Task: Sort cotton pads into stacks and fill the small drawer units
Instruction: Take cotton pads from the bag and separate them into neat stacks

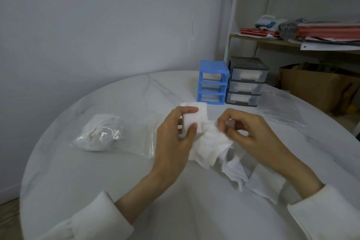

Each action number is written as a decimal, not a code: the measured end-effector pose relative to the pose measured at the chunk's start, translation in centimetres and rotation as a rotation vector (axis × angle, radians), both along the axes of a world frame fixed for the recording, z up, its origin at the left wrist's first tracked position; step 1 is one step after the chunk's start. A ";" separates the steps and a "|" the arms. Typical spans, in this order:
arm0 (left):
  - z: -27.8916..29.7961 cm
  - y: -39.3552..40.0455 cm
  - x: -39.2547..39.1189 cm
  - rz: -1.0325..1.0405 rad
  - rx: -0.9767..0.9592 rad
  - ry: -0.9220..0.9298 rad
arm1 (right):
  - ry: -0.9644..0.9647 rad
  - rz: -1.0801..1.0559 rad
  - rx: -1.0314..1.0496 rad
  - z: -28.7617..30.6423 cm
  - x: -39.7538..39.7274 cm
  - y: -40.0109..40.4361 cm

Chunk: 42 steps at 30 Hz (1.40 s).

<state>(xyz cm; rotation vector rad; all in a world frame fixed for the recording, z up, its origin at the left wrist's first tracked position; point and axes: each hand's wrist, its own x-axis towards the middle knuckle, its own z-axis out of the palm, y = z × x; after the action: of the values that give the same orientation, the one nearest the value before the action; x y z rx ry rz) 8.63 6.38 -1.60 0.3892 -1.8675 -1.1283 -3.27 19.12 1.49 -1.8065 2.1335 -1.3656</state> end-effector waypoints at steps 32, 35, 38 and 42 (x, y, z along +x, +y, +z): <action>0.3 0.8 0.2 -0.358 0.076 -0.032 | -0.256 0.018 -0.178 0.1 0.0 -0.3; 0.2 0.9 0.3 -0.379 0.051 -0.050 | -0.108 0.008 -0.130 0.0 0.5 -0.1; 0.2 1.0 0.2 -0.385 0.057 -0.044 | -0.019 -0.014 -0.126 0.2 0.7 -0.2; 0.5 1.2 0.4 -0.397 0.053 -0.058 | -0.022 -0.033 -0.175 0.2 0.5 -0.2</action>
<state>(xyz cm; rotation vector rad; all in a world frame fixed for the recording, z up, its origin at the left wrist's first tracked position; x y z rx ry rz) 9.08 7.58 -1.10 0.0790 -2.0238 -1.4435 -2.72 18.87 1.71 -1.8104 2.1026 -1.6184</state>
